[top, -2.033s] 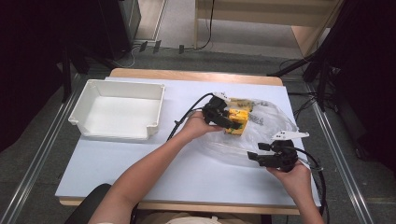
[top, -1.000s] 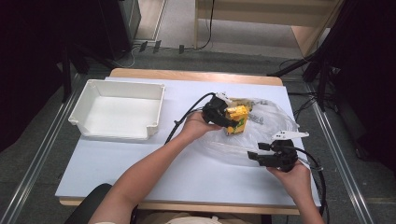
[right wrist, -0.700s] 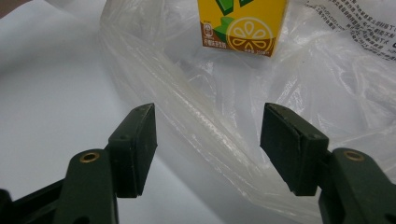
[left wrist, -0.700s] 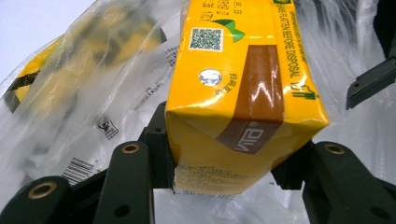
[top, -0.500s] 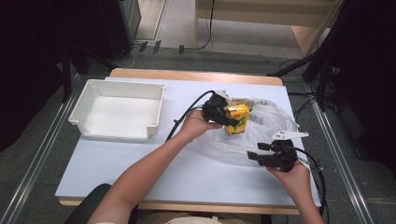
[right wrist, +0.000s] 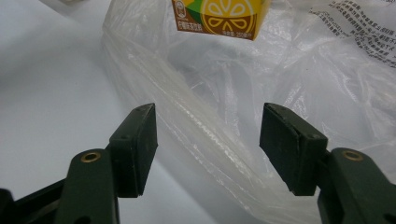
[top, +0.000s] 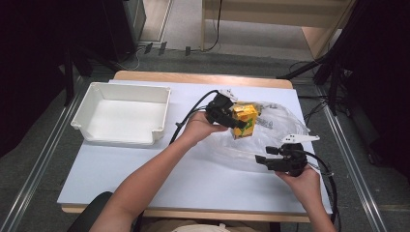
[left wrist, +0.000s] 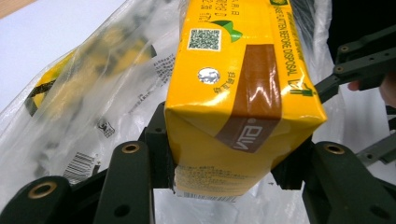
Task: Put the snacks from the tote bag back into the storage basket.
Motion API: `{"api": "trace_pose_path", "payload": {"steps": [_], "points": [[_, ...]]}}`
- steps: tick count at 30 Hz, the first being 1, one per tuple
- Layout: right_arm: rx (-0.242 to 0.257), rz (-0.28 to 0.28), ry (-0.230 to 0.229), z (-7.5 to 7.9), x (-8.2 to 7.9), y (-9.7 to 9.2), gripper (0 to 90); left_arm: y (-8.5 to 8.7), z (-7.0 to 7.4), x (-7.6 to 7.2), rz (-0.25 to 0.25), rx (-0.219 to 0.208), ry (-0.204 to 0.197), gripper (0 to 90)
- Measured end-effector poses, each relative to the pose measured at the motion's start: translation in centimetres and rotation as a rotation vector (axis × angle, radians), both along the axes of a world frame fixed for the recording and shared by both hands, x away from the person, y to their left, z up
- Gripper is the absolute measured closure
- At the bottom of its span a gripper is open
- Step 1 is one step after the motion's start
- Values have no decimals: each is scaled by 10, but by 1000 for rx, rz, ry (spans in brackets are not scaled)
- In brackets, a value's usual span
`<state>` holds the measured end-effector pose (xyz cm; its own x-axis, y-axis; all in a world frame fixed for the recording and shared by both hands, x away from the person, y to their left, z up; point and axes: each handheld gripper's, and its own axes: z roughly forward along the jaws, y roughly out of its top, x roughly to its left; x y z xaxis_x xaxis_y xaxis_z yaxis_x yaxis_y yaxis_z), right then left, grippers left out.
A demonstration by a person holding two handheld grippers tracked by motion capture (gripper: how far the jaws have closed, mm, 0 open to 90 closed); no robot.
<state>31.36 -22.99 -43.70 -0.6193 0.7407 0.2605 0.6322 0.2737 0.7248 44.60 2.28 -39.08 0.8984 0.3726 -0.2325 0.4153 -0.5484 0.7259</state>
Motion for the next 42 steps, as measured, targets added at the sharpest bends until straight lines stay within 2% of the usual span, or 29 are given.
{"api": "trace_pose_path", "payload": {"steps": [8, 17, 24, 32, 38, 42], "points": [[-8, -5, 7, -2, 2, 2, 380, 5, 4, -4, 1, 5, 22, 526], [-7, -4, -3, -1, 3, 4, 382, 15, 9, -7, 7, -17, 35, 526], [-2, 3, -14, 1, 4, 6, 393, 22, 13, -11, 13, -5, 39, 526], [11, 9, -35, 3, 5, 8, 394, 31, 20, -15, 21, -10, 36, 526], [-7, 24, -26, 2, 6, 10, 394, 39, 22, -18, 35, -6, 43, 525], [-11, 31, -34, 1, 6, 9, 394, 42, 24, -21, 21, -1, 40, 526]]}}
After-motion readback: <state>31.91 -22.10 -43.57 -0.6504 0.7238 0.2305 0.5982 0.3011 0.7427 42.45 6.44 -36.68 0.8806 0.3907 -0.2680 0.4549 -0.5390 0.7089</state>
